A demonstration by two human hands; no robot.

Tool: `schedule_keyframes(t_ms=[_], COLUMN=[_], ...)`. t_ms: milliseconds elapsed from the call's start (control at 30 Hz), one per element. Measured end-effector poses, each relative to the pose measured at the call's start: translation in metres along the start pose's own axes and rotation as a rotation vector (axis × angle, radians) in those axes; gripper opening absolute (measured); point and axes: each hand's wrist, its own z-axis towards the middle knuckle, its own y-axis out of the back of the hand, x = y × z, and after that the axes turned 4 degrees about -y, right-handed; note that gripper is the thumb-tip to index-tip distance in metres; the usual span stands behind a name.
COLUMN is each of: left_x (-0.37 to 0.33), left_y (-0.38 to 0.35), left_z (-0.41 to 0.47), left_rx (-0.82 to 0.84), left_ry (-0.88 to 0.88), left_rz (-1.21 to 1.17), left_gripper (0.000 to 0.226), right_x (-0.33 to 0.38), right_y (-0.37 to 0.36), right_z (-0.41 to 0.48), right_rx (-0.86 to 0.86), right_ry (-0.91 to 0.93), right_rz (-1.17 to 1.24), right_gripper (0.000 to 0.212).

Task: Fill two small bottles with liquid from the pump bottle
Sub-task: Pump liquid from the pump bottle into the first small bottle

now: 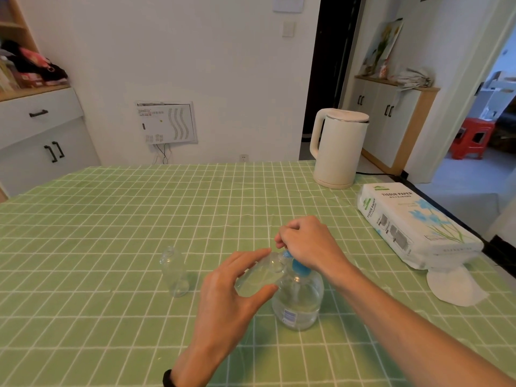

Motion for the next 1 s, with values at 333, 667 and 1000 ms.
schedule_keyframes(t_ms=[333,667,1000], left_x=[-0.003,0.001,0.003], left_y=[0.001,-0.001,-0.001], left_z=[0.001,0.002,-0.002], left_rx=[0.012,0.015,0.013], left_ry=[-0.005,-0.01,-0.001], left_rz=[-0.021,-0.02,-0.028], left_gripper=[0.053,0.053,0.054], right_x=[0.004,0.002,0.001], right_y=[0.004,0.002,0.001], right_z=[0.001,0.0,-0.002], right_rx=[-0.006,-0.002,0.012], right_ry=[0.007,-0.004,0.009], right_rz=[-0.003,0.012,0.015], right_gripper=[0.039,0.032,0.035])
